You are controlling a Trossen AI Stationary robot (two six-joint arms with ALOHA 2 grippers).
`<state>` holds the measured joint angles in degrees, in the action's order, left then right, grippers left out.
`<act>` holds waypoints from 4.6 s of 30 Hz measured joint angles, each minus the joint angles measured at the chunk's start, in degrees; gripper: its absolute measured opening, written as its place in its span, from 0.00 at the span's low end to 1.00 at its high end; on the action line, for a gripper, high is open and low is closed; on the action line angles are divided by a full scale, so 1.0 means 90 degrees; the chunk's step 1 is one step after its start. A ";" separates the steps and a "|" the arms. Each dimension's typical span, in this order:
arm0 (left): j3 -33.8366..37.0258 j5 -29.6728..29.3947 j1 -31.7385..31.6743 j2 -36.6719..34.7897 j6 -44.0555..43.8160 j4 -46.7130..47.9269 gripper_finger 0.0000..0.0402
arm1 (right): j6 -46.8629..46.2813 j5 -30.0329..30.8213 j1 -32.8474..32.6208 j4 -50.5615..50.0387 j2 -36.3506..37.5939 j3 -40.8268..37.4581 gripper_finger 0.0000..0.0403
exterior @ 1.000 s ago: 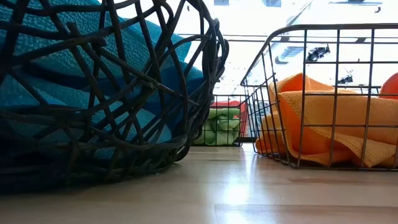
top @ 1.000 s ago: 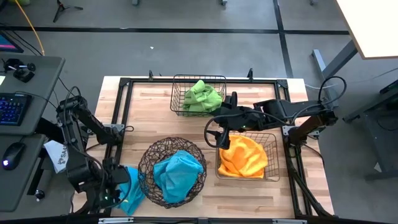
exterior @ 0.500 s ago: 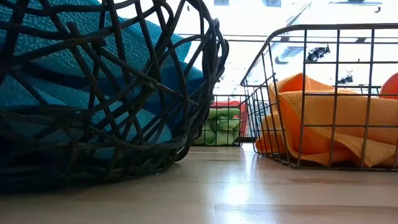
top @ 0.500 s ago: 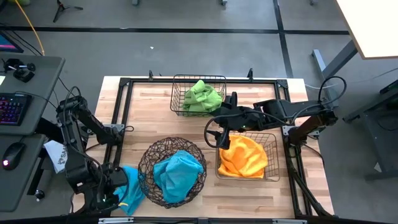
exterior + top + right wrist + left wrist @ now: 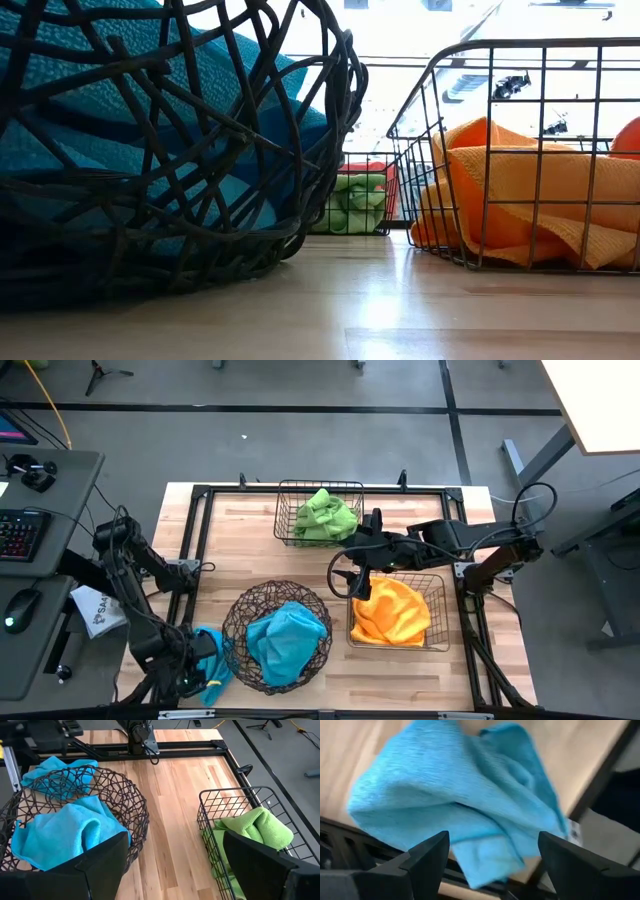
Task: Sort microfiber towel by color & place in baskets
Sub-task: Put the blue towel into the bottom wire basket, then return to Home Position
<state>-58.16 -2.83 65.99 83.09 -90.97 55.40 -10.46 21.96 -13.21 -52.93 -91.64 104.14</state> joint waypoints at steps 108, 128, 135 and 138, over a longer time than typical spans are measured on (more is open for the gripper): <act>0.2017 0.1505 -0.4336 -0.2572 0.4456 -0.5779 0.39 | 0.0433 0.0877 0.0015 0.0715 0.0699 0.0000 0.80; -0.0364 0.1464 -0.8129 -0.2986 0.9847 -0.3333 0.43 | 0.0286 0.1783 0.0566 0.1576 0.0702 0.0288 0.78; 0.1287 0.2641 -0.9462 -0.3811 0.9437 -0.4470 0.38 | -0.0126 0.1884 0.1001 0.0302 0.0719 0.0764 0.42; 0.2280 0.2693 -0.9608 -0.4512 0.8584 -0.5611 0.30 | -0.0566 0.1676 0.1084 -0.0465 0.0719 0.0750 0.12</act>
<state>-37.64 21.41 -20.48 42.49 -13.72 4.90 -15.55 37.04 -3.46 -57.12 -85.17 110.89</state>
